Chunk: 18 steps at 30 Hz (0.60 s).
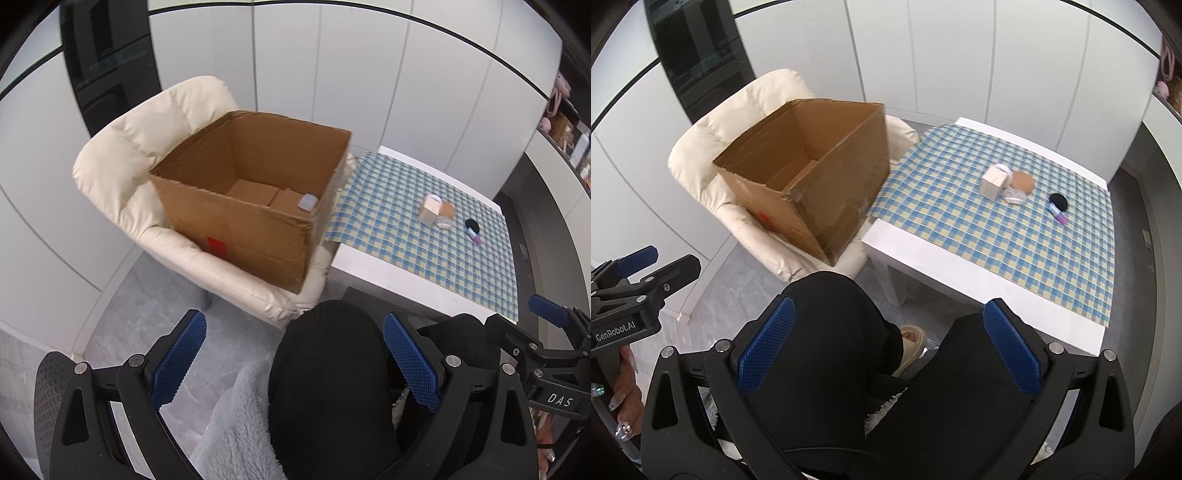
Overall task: Organize objects
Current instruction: 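Move both open grippers back toward the remaining items on the checked cloth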
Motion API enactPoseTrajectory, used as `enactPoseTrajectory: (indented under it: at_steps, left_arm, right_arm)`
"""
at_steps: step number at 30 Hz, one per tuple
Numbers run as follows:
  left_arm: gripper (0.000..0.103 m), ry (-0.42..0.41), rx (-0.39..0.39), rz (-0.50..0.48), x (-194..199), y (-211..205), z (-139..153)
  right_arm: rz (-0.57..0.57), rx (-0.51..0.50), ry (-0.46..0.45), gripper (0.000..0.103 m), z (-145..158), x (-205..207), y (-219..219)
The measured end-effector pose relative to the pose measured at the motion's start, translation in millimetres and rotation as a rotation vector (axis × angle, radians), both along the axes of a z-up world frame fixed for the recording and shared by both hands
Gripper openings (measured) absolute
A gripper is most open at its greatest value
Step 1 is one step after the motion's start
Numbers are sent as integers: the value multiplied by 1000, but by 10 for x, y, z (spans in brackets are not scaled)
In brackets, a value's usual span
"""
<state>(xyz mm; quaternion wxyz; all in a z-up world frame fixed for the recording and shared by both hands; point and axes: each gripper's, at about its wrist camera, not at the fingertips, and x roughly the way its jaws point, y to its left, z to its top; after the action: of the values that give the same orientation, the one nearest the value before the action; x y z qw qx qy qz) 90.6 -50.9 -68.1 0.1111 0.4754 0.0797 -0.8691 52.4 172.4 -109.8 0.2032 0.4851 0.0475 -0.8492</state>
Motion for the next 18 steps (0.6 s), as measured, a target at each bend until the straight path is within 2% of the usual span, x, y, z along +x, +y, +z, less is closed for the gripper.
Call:
enactPoseTrajectory:
  at_steps: [18]
  left_arm:
    - [97,-24,0,-216,-401,788,-103]
  right_arm:
    - [-238,9,-14,103,-89,4,895]
